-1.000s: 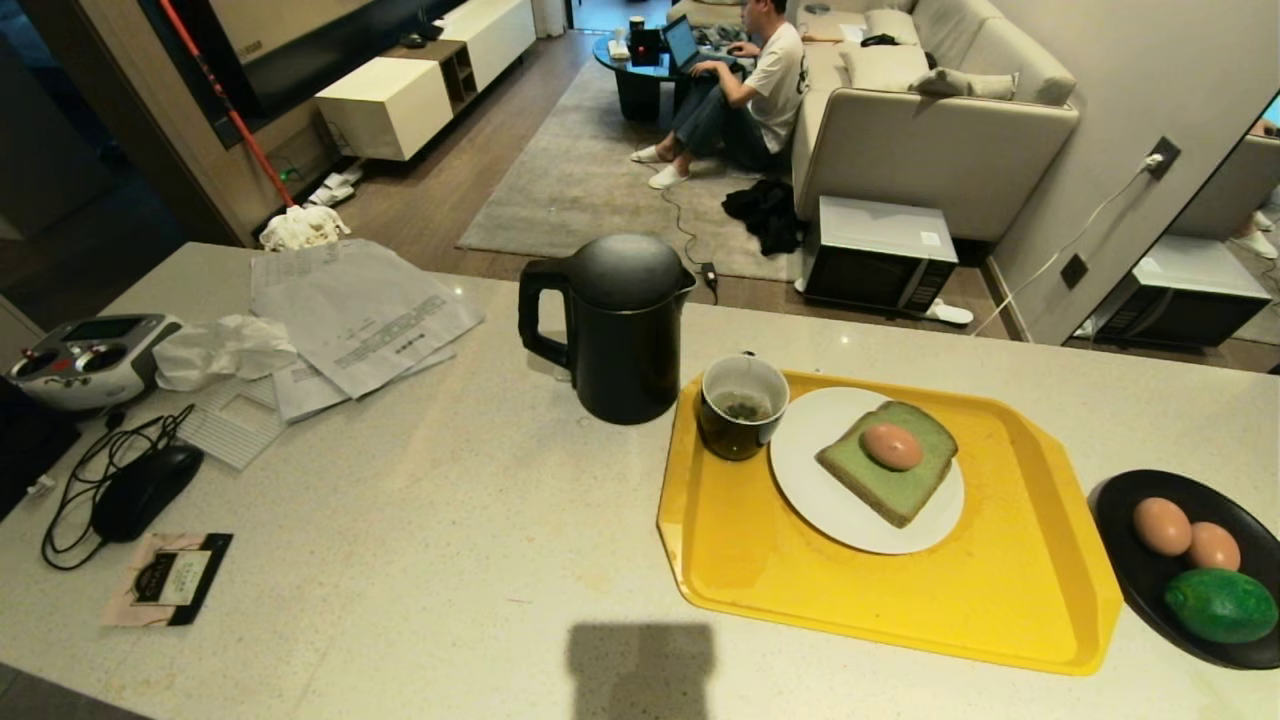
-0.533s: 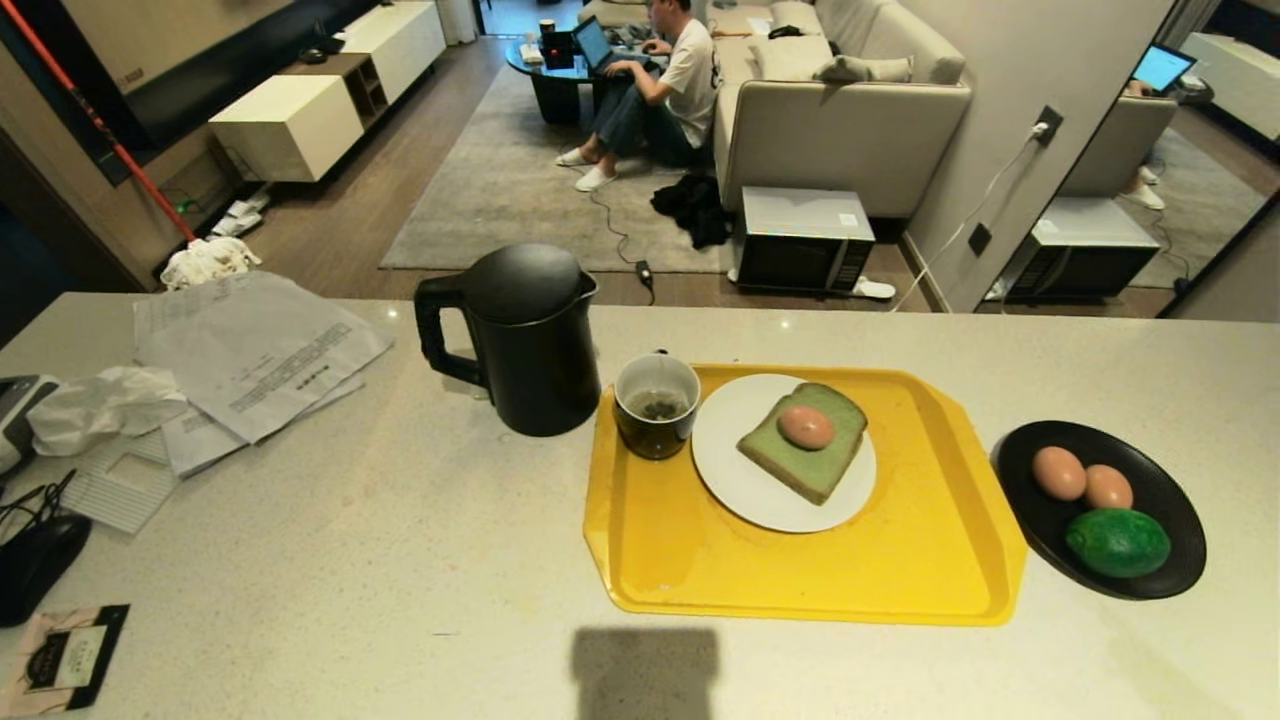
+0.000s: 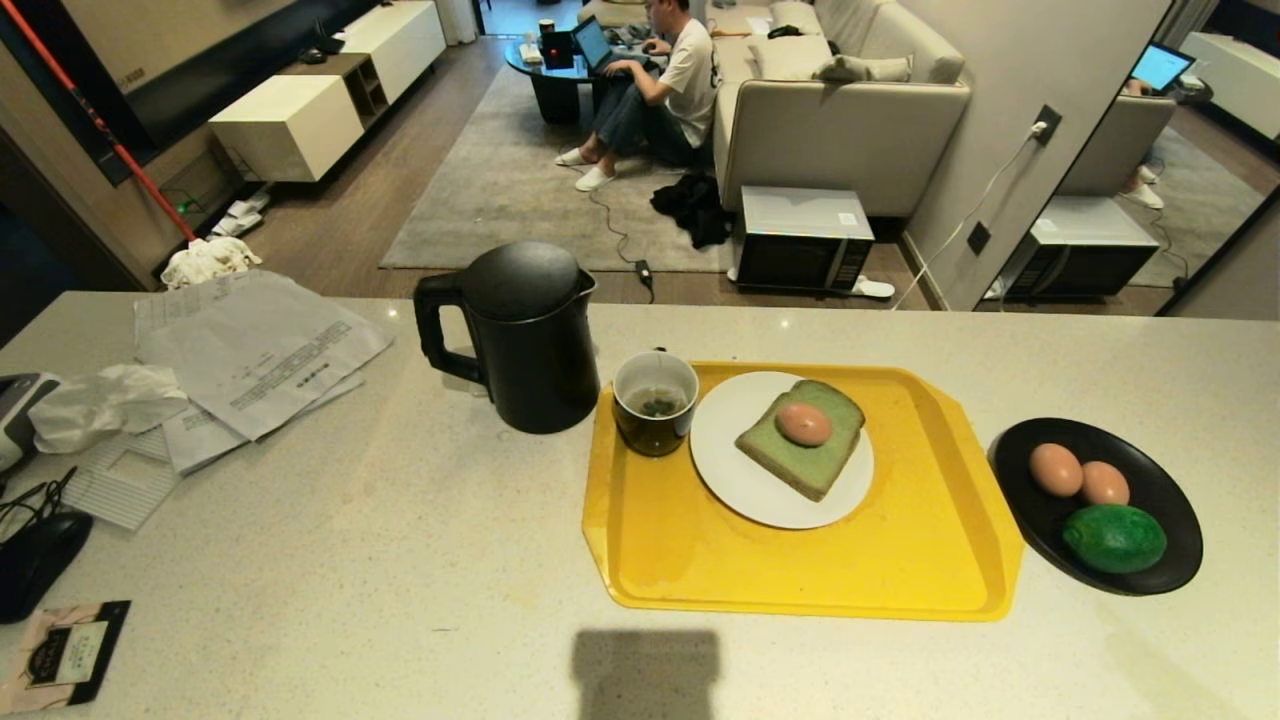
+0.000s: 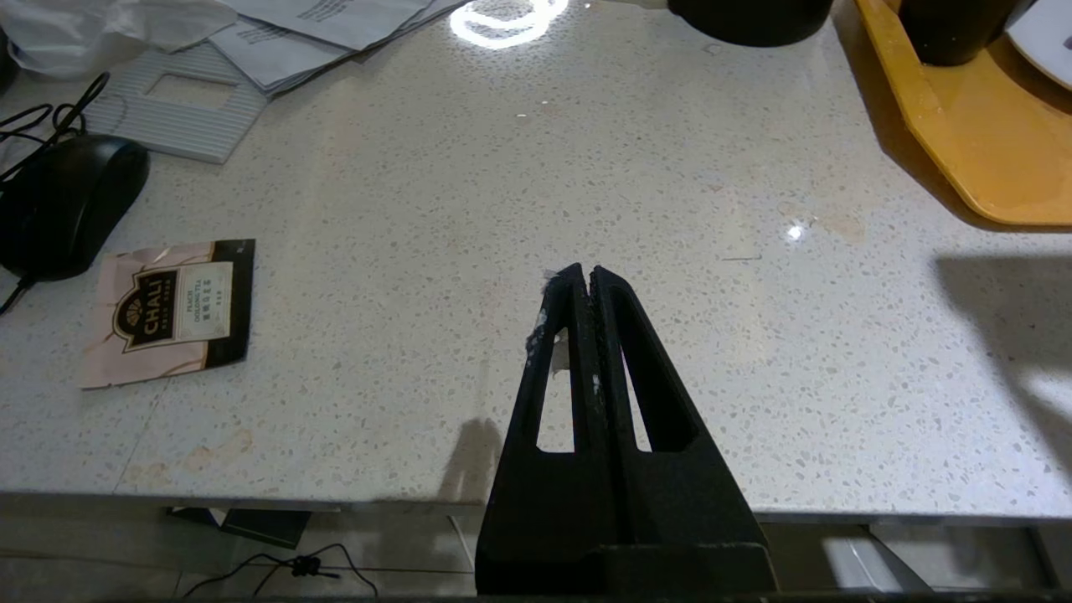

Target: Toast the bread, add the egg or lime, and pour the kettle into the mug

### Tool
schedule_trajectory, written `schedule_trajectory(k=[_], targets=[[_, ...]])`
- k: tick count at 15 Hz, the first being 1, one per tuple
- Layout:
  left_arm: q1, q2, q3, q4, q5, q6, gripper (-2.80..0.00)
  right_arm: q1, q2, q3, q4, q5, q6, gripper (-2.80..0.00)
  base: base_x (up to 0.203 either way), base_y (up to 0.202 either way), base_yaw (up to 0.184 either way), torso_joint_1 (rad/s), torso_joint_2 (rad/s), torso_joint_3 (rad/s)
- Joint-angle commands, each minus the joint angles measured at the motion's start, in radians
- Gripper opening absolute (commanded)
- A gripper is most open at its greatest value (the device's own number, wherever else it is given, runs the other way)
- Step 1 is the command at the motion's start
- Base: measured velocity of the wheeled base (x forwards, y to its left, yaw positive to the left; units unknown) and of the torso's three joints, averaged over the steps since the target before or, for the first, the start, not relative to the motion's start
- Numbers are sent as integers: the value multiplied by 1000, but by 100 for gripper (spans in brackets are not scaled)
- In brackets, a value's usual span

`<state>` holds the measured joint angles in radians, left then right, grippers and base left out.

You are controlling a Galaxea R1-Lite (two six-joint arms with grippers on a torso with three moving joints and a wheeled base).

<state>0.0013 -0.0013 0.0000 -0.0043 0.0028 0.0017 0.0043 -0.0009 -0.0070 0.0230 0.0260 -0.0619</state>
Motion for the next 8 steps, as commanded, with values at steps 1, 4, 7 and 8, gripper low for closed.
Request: schedule_trajectory(k=[1,4,7,8], targets=[[0,1,0,0,0,0,-280,0,1,0,0,2,-1,-280,0,0,0,0,0,0],[0,1,0,0,0,0,-280,0,1,-1,0,1,-1,-280,0,0,0,0,0,0],[0,1,-1,0,0,0,-280,0,1,1,0,2,-1,-280,0,0,0,0,0,0],[0,1,0,0,0,0,-280,0,1,0,0,1,-1,-280,0,0,0,0,0,0]])
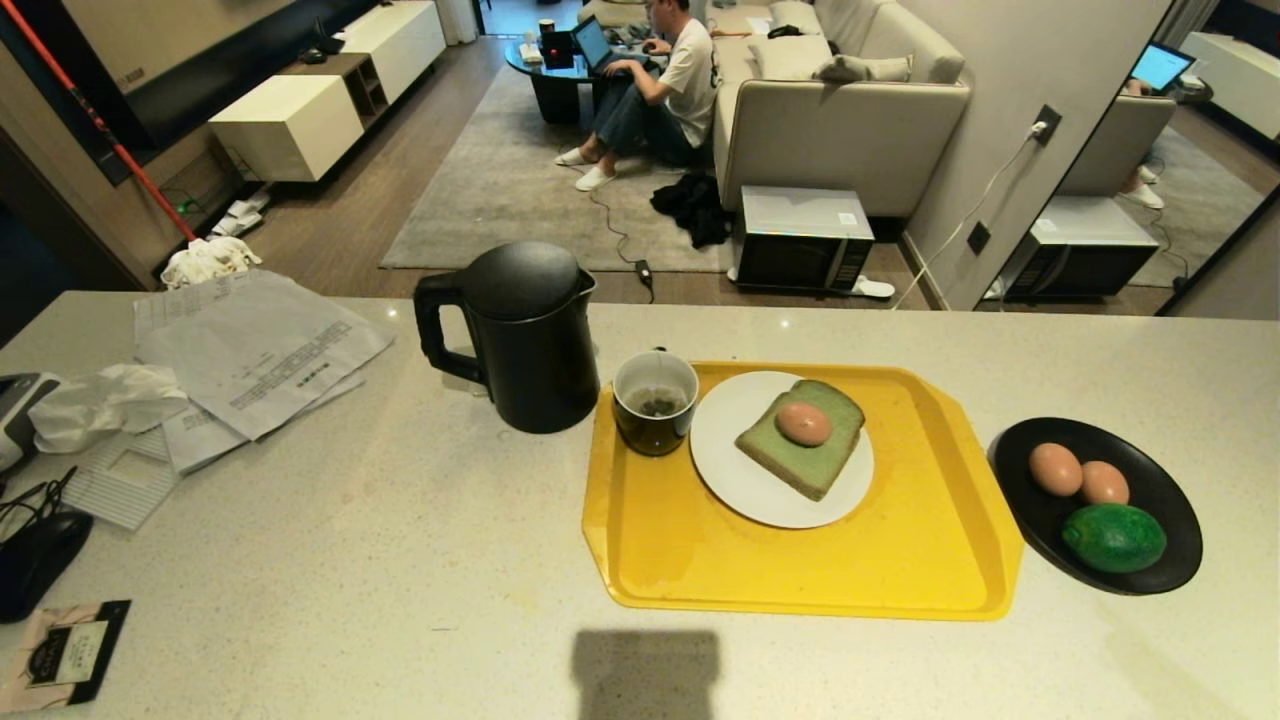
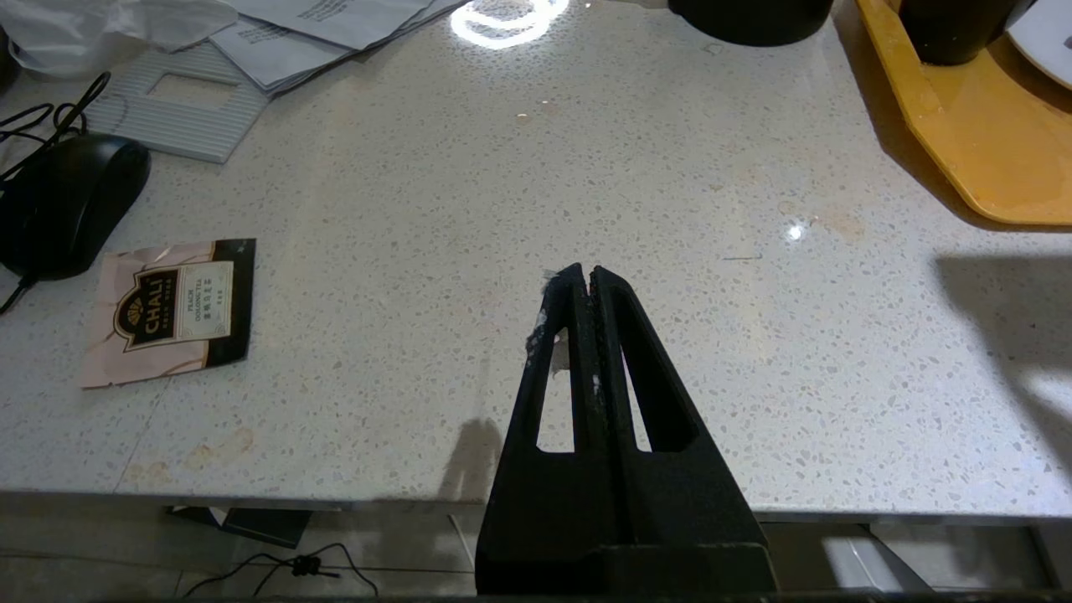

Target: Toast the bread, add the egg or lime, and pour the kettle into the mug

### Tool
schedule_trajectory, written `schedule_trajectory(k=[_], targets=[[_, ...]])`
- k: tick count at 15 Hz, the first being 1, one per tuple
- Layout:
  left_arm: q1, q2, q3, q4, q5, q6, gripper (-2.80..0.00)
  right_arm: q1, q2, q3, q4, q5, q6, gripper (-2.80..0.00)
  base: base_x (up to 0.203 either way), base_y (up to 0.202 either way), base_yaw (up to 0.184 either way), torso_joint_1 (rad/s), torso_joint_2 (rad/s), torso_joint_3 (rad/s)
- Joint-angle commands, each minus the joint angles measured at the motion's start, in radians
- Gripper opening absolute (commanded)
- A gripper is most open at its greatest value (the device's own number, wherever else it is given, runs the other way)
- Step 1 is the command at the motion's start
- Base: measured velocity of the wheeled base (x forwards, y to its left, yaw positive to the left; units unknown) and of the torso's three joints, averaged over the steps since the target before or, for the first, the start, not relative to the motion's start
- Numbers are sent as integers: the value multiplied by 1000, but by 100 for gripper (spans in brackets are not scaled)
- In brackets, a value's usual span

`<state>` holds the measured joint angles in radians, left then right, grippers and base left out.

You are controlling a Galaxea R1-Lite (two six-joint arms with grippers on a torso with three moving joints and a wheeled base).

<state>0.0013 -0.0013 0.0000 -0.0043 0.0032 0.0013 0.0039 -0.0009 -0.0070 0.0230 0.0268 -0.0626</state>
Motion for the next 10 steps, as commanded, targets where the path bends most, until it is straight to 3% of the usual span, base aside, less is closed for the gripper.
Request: schedule_trajectory(k=[1,10], targets=[[0,1,0,0,0,0,-280,1,1,-1,0,1,0,-280,0,0,0,0,0,0],[0,1,0,0,0,0,-280,1,1,1,0,-1,0,-280,0,0,0,0,0,0]])
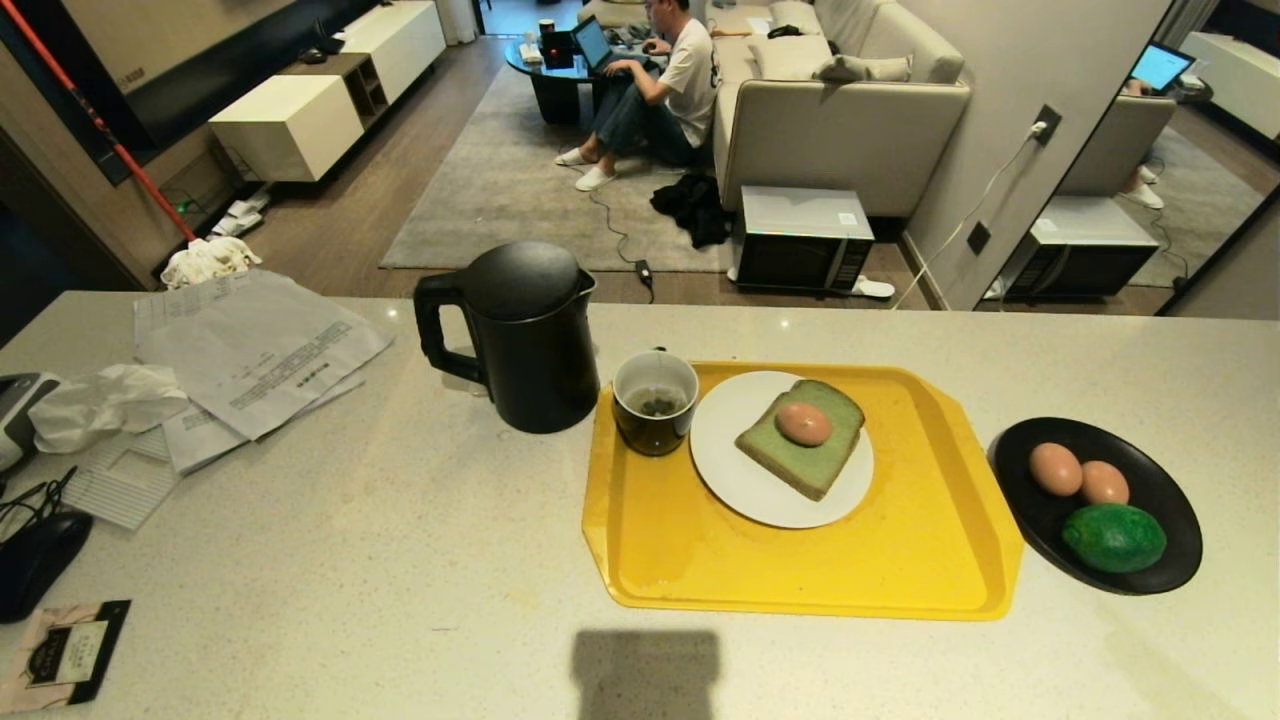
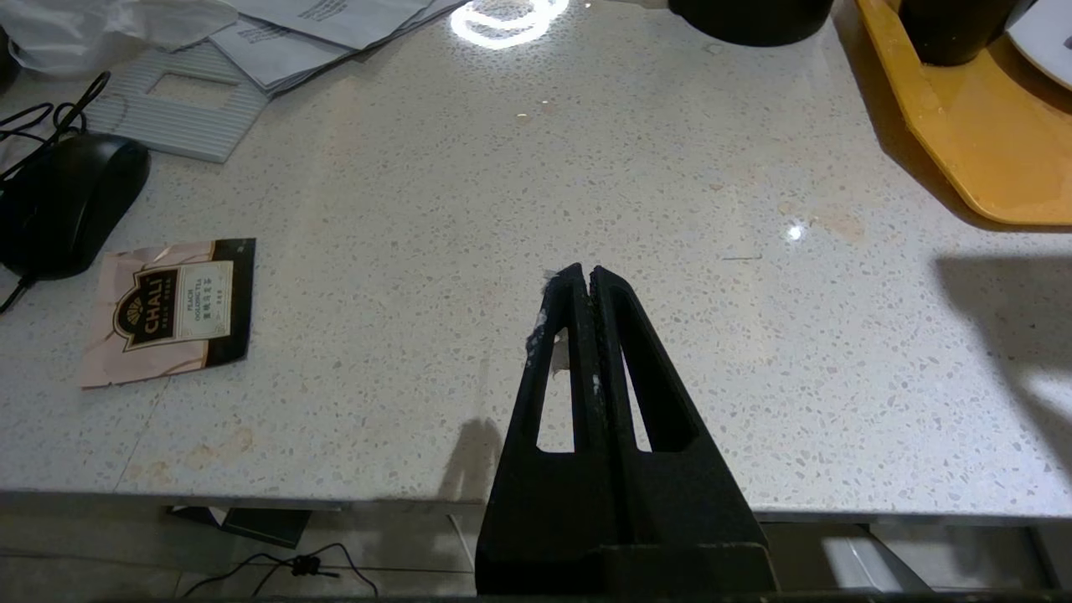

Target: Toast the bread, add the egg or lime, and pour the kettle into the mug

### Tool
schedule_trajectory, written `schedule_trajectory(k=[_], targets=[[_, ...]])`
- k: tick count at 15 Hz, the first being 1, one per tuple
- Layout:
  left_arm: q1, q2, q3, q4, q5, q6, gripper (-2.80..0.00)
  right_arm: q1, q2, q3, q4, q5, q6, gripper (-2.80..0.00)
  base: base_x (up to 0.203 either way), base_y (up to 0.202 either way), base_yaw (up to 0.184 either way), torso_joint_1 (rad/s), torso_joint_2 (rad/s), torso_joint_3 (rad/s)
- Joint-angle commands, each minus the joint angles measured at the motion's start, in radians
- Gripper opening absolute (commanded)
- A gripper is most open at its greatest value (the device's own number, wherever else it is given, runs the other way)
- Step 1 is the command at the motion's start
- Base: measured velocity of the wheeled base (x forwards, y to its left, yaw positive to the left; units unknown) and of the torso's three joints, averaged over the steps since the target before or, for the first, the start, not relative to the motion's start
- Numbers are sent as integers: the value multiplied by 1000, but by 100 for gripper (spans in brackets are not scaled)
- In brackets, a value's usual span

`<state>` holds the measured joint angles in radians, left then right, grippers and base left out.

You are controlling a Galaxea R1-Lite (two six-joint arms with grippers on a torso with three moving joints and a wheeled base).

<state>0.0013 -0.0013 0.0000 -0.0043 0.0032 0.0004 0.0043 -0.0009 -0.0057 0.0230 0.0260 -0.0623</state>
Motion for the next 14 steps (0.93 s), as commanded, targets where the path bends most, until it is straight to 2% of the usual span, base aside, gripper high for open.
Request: schedule_trajectory(k=[1,11,14], targets=[[0,1,0,0,0,1,-280,0,1,0,0,2,-1,-280,0,0,0,0,0,0],[0,1,0,0,0,1,-280,0,1,-2,0,-14,44,-280,0,0,0,0,0,0],[0,1,0,0,0,1,-280,0,1,-2,0,-14,44,-280,0,0,0,-122,232,110]])
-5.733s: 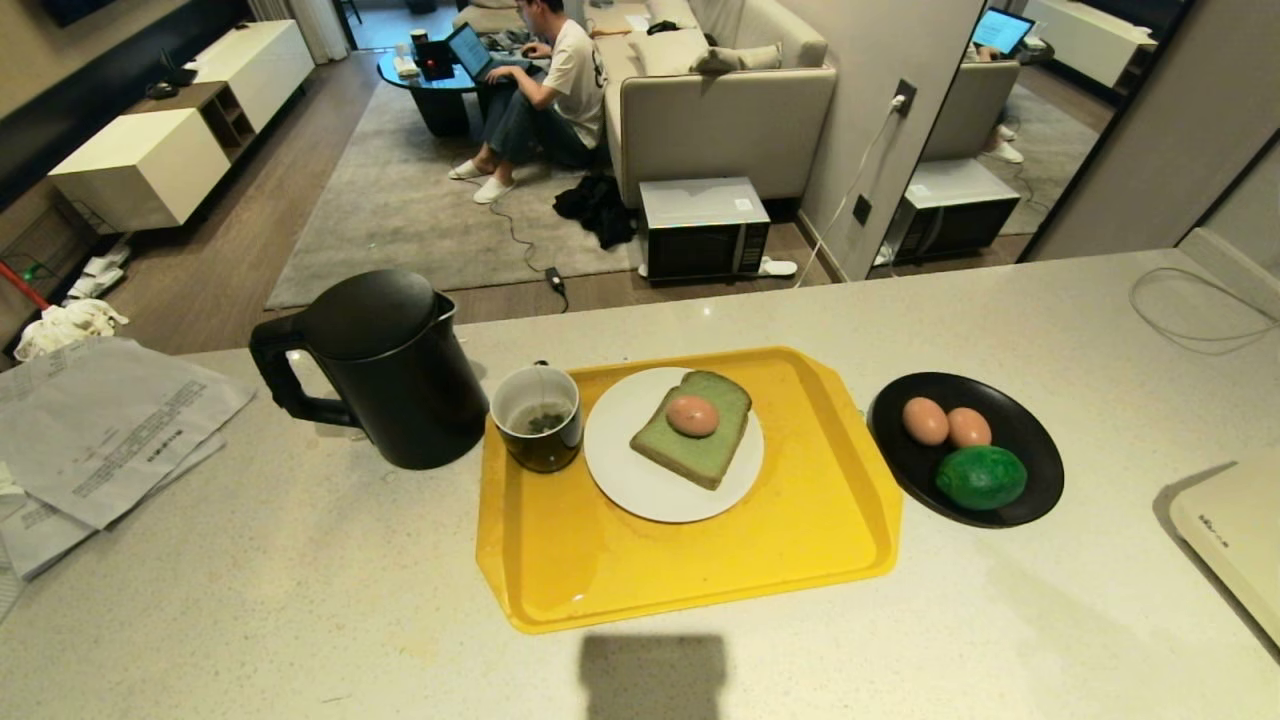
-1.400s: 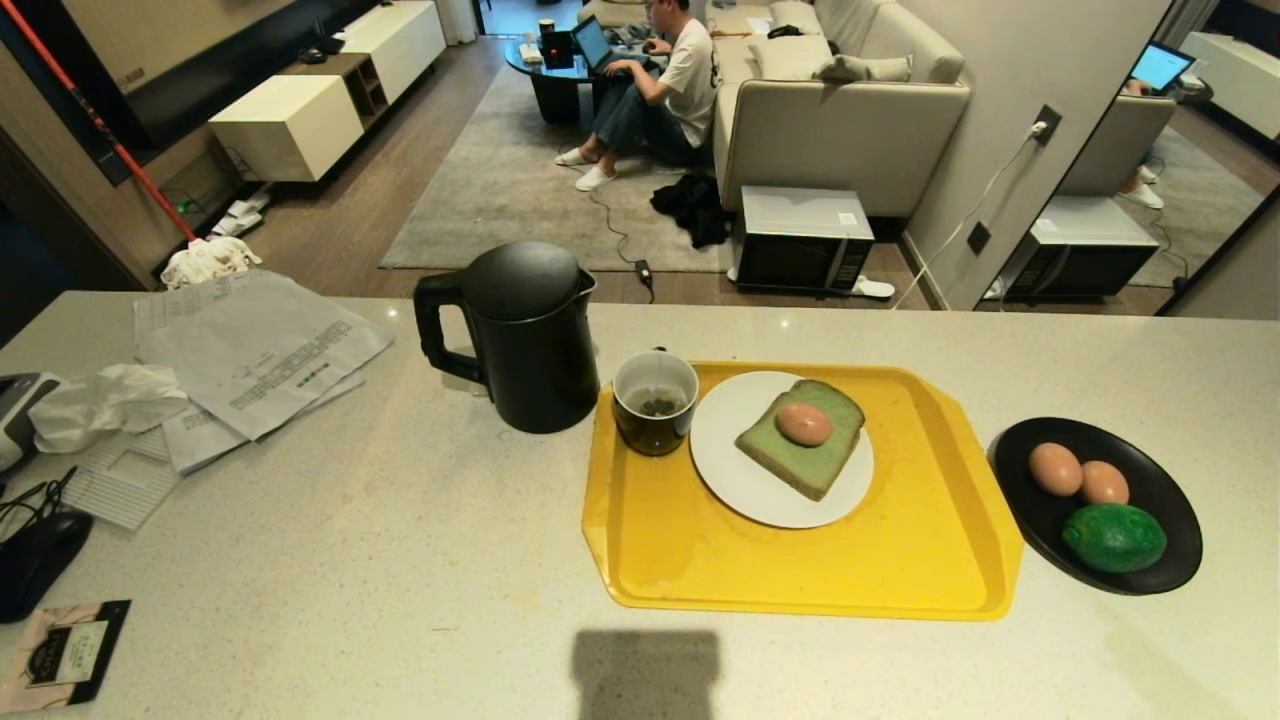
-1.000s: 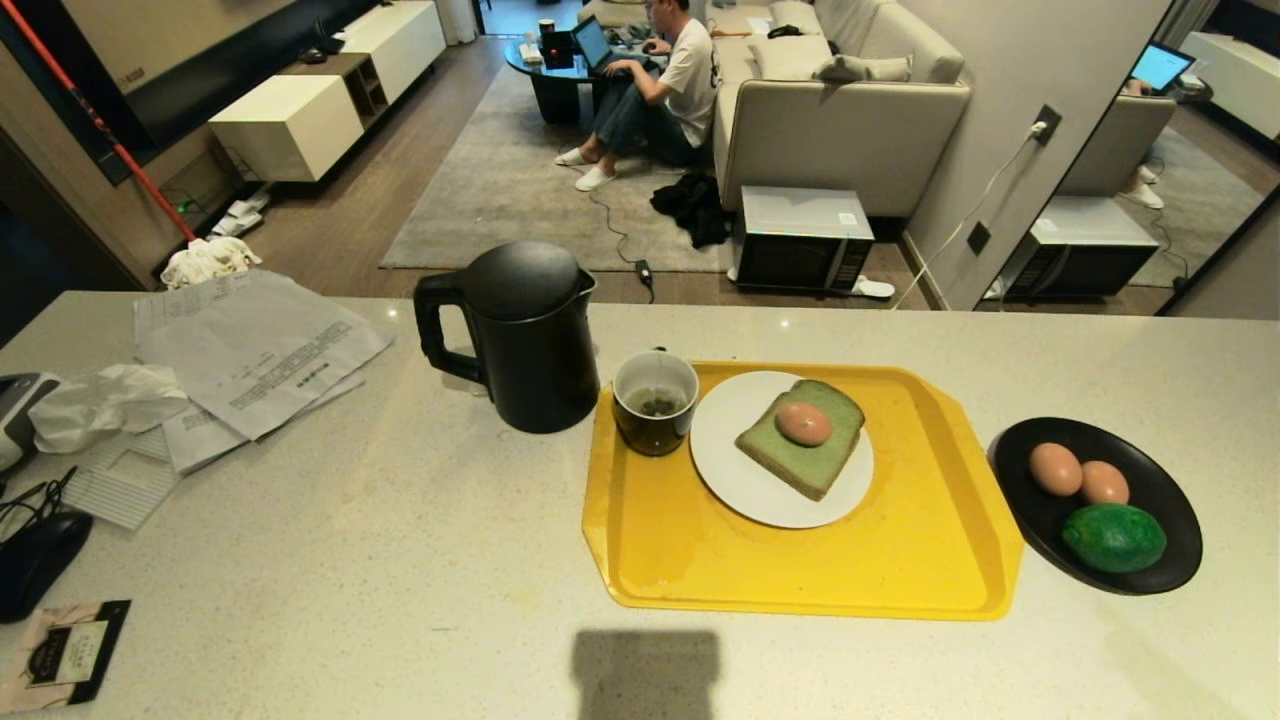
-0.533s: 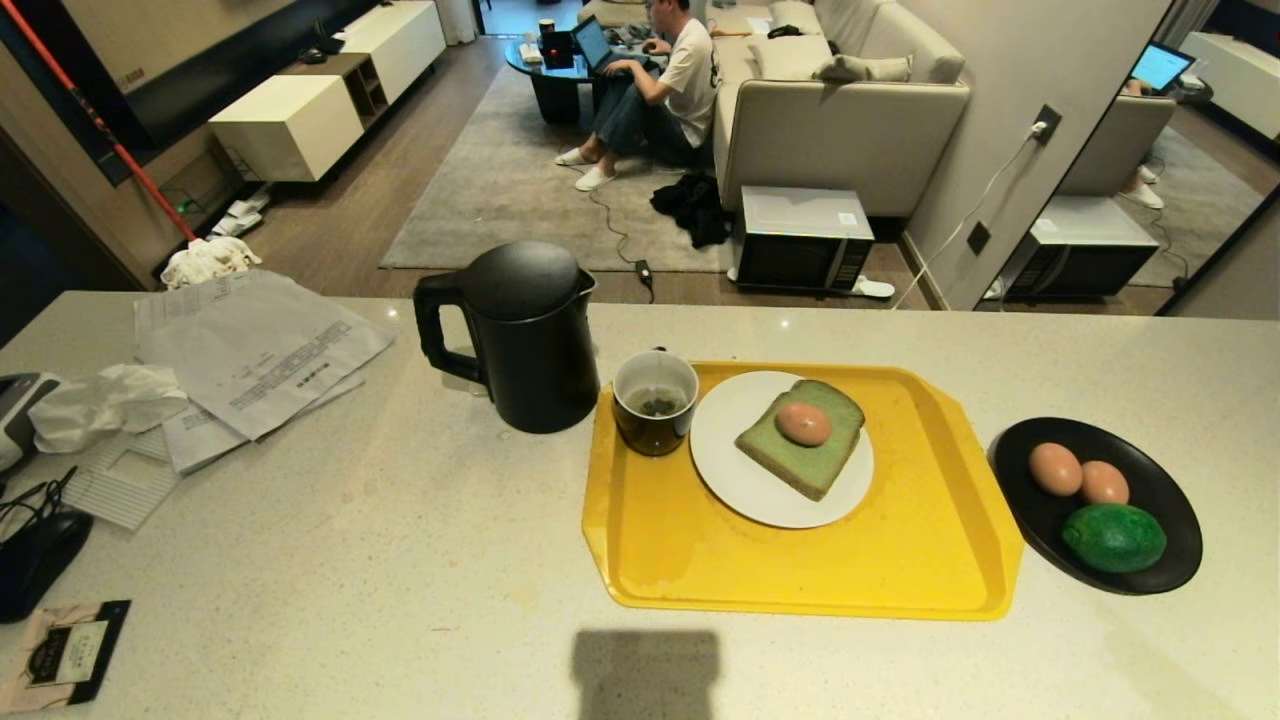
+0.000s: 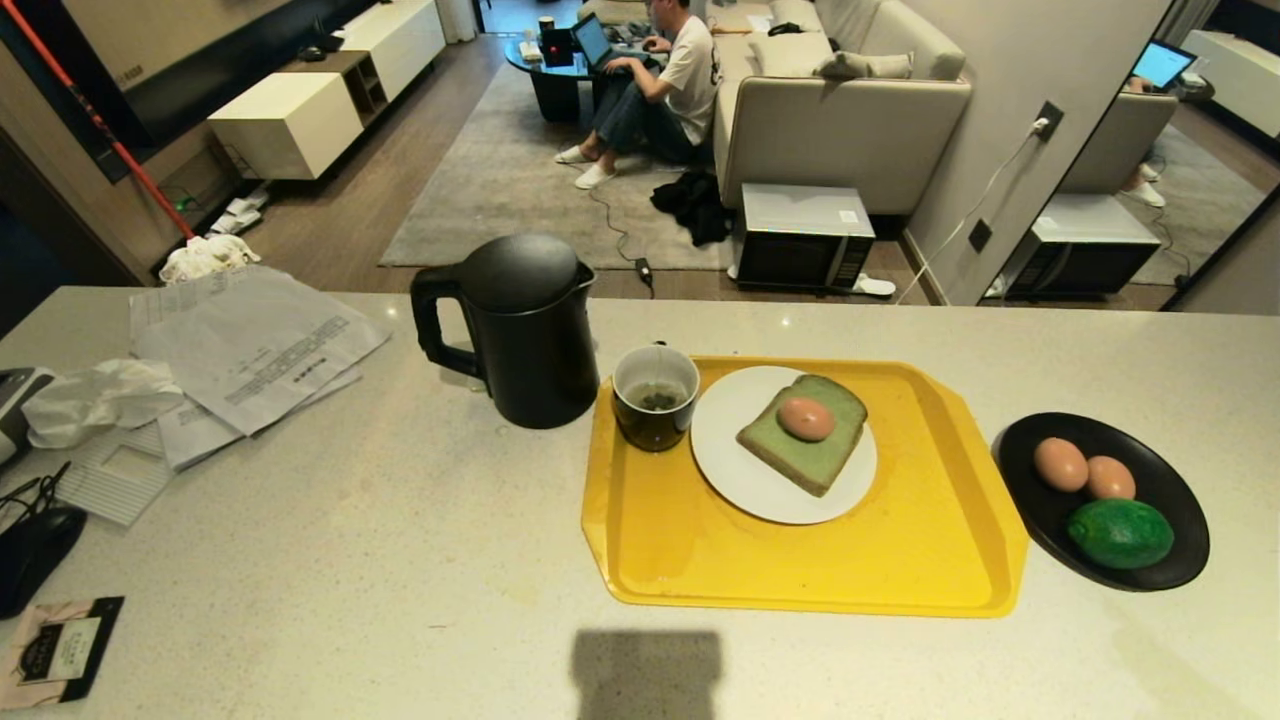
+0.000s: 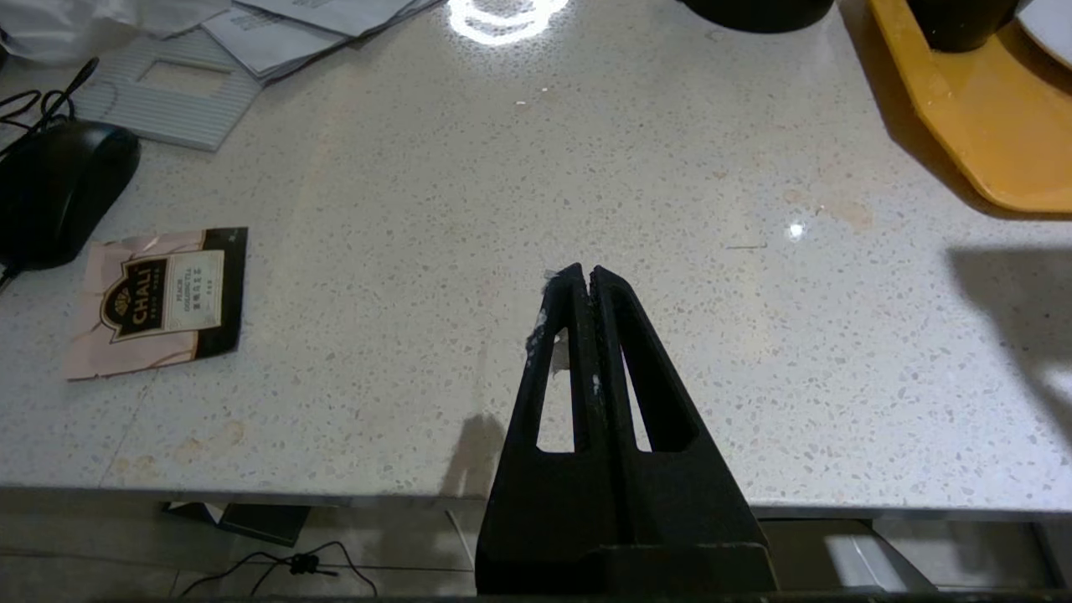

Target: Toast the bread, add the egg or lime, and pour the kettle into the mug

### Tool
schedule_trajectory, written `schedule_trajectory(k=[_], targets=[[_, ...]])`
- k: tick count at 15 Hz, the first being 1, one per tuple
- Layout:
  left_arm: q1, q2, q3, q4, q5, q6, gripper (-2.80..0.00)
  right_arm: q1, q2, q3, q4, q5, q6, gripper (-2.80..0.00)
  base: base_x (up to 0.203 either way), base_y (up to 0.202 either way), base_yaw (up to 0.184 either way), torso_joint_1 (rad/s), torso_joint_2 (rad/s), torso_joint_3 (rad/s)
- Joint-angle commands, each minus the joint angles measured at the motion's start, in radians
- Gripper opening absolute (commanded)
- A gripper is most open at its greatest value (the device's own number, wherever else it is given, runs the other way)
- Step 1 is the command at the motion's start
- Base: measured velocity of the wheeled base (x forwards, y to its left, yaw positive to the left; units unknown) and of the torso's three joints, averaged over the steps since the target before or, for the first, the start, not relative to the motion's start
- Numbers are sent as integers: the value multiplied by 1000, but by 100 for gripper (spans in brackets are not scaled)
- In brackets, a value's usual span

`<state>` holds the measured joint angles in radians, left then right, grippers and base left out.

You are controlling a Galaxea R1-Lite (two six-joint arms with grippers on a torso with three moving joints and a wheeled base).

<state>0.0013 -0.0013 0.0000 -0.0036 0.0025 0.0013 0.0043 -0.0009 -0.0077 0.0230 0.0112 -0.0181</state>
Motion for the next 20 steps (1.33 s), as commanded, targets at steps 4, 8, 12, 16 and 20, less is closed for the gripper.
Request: schedule_trajectory(k=[4,8,12,16,20], targets=[[0,1,0,-1,1,0,-280,0,1,0,0,3,-2,-280,0,0,0,-137,274,120],[0,1,0,-1,1,0,-280,0,1,0,0,3,-2,-280,0,0,0,-9,20,11],[0,1,0,1,0,2,-280,0,1,0,0,3,-2,-280,0,0,0,0,0,0],[0,1,0,1,0,5,-280,0,1,0,0,3,-3,-280,0,0,0,0,0,0],[0,1,0,-1,1,5,-280,0,1,0,0,3,-3,-280,0,0,0,0,0,0]])
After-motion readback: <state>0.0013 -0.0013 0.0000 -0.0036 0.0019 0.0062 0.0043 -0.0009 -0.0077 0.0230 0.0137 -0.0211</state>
